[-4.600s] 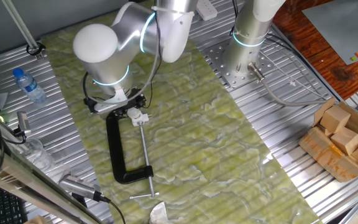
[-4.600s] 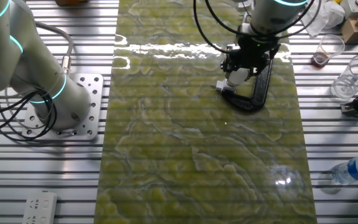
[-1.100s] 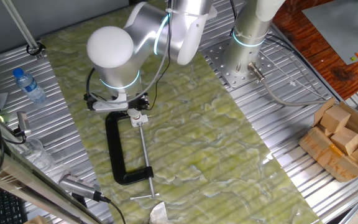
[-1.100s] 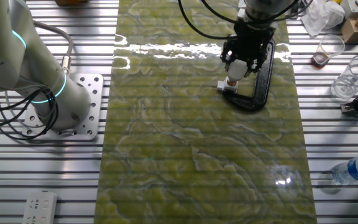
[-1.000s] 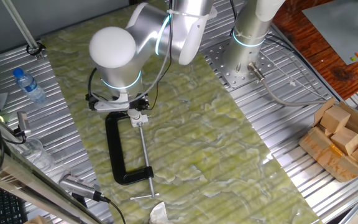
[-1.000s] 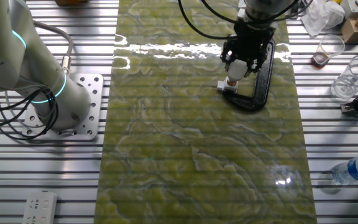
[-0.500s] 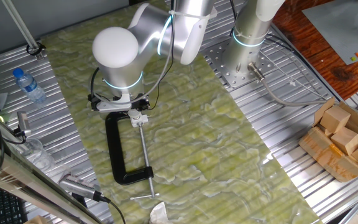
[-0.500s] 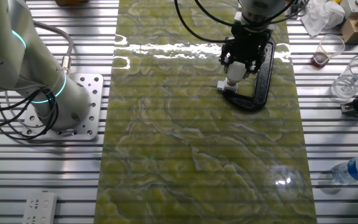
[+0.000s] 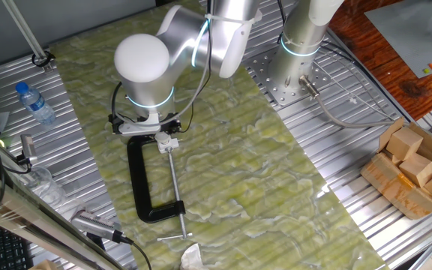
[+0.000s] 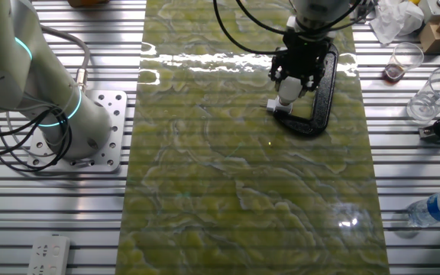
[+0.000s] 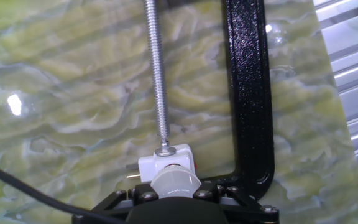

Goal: Install the light bulb by rotating it

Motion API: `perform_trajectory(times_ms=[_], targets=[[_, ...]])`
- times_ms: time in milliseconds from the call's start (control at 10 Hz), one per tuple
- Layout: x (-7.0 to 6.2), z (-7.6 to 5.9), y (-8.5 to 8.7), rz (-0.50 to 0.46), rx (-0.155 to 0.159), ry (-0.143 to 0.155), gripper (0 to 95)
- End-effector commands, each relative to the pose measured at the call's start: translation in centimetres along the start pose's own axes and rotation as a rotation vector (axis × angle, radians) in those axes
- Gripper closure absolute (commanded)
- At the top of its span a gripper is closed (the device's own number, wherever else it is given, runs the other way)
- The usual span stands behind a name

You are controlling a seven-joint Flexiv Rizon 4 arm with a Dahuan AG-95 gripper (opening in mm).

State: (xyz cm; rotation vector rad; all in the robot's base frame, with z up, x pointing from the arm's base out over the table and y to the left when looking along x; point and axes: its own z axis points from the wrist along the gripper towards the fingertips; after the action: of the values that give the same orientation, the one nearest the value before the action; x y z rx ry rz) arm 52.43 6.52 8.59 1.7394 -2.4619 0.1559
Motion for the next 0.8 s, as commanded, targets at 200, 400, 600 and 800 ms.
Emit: perform_trajectory(times_ms=[200,400,600,800], targets=[[-0.04,0.14,0.03,-0.008,0.004,0.001,95.0],[-0.04,0.16,0.04,-0.009,0.005,0.004,76.0],[-0.04,0.18,0.04,-0.024,0.018,0.0,57.0],[-0.04,0.19,0.04,-0.035,0.023,0.004,38.0]])
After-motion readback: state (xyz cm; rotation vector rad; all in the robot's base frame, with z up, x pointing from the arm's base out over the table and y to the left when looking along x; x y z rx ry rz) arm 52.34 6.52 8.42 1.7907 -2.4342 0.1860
